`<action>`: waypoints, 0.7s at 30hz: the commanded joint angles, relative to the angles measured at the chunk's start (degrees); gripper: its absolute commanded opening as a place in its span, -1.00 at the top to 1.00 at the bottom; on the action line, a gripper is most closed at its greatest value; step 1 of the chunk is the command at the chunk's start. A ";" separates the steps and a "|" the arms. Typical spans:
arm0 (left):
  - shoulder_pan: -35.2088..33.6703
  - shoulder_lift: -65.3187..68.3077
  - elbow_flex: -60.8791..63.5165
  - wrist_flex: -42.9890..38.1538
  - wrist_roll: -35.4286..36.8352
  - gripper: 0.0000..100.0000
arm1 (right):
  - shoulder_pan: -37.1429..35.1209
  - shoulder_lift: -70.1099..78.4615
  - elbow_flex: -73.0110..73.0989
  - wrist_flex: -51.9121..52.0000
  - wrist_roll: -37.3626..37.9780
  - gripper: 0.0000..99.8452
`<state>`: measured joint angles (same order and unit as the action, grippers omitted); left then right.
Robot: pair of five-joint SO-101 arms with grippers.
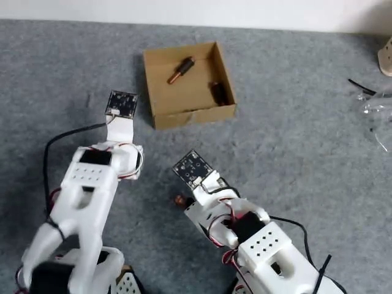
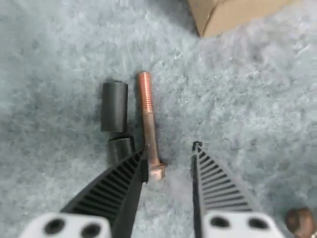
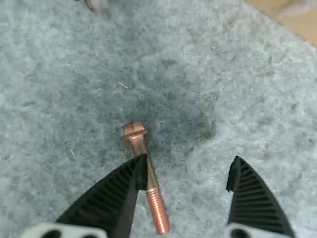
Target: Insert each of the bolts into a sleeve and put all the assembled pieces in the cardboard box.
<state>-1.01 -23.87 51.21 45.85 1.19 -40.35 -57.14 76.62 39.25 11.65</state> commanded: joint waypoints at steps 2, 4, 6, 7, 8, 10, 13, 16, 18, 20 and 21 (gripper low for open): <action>0.92 7.08 -6.55 -1.32 0.09 0.70 | -0.31 -1.54 -0.22 -1.80 0.88 0.51; 0.84 10.07 -7.96 -1.32 0.09 0.70 | -0.31 -1.54 -0.22 -1.80 0.88 0.51; 0.84 12.35 -9.19 -1.32 0.09 0.70 | -0.31 -1.54 -0.22 -1.80 0.97 0.51; 0.84 13.32 -9.80 -1.32 0.09 0.70 | -0.31 -1.54 -0.22 -1.80 0.97 0.51; 0.75 14.20 -10.33 -1.32 0.09 0.70 | -0.31 -1.54 -0.22 -1.80 1.05 0.51; -0.84 15.25 -11.12 -1.32 0.26 0.70 | -0.31 -1.54 -0.22 -1.80 1.05 0.51; -3.82 16.40 -12.18 -1.32 0.26 0.70 | -0.31 -1.54 -0.22 -1.80 1.14 0.51; -4.26 17.54 -12.26 -1.32 0.26 0.70 | -0.31 -1.54 -0.22 -1.80 1.14 0.51; -4.26 18.59 -12.35 -1.23 0.26 0.70 | -0.31 -1.54 -0.22 -1.80 1.14 0.51; -4.26 19.65 -12.53 -1.32 0.26 0.70 | -0.31 -1.54 -0.22 -1.80 1.14 0.51; -4.26 20.00 -12.53 -1.32 0.26 0.70 | -0.31 -1.54 -0.22 -1.80 1.14 0.51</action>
<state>-4.62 -4.09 41.19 45.32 1.19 -40.35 -57.14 76.62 39.25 12.00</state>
